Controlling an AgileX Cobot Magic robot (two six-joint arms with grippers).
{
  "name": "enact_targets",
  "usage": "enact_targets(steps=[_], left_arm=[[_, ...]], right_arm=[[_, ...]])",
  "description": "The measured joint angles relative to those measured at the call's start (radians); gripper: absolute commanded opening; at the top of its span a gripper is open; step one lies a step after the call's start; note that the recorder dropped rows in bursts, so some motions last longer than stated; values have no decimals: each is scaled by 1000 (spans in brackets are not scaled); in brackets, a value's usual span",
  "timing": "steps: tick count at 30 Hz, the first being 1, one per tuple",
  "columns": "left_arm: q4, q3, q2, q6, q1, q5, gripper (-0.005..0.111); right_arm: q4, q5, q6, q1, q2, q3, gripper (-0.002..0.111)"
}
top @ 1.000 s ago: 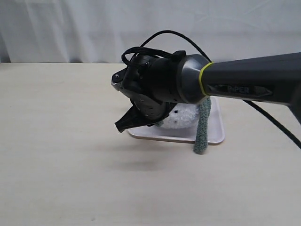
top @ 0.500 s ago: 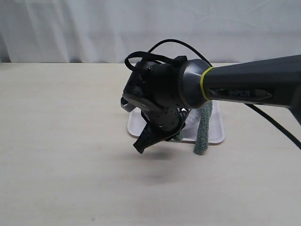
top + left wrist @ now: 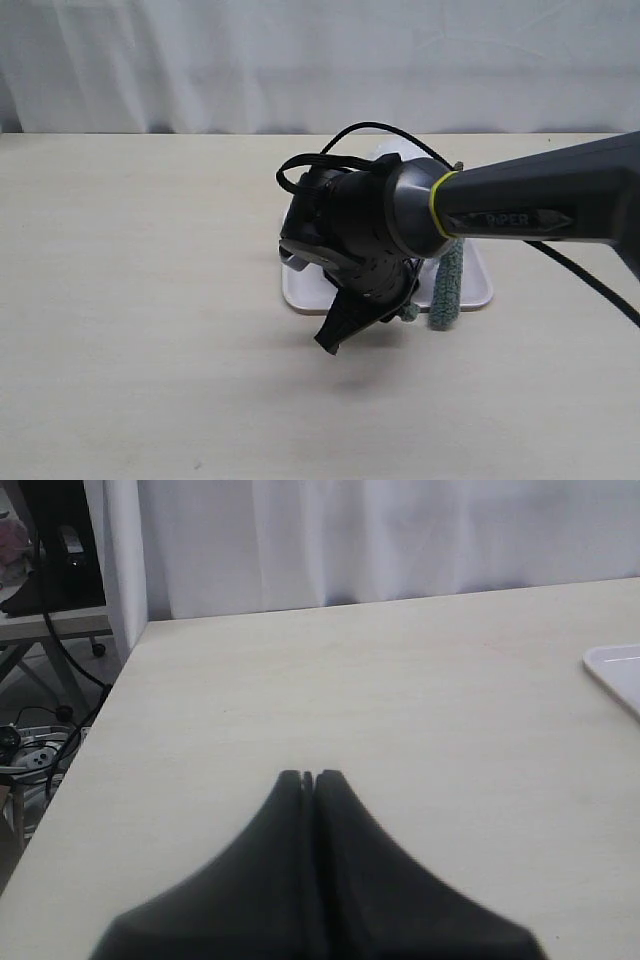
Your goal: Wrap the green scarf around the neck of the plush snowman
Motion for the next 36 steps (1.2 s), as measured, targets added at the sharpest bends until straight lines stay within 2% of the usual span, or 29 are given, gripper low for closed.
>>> enact_targets(steps=[6,17,28,32,34,35,36], left_arm=[[0,0,0,0,0,0,0],[0,0,0,0,0,0,0],[0,0,0,0,0,0,0],[0,0,0,0,0,0,0],[0,0,0,0,0,0,0],[0,0,0,0,0,0,0],[0,0,0,0,0,0,0]], right_arm=[[-1,-4,-22,0,0,0,4],[5,128,-79,0,0,0,4],[36,59,-127,0,0,57,5],[79,-11,-129,0,0,58,17],[94,-32,-129,0,0,58,26],[99,-33,-129,0,0,58,37],[102,-23,-129,0,0,58,41]])
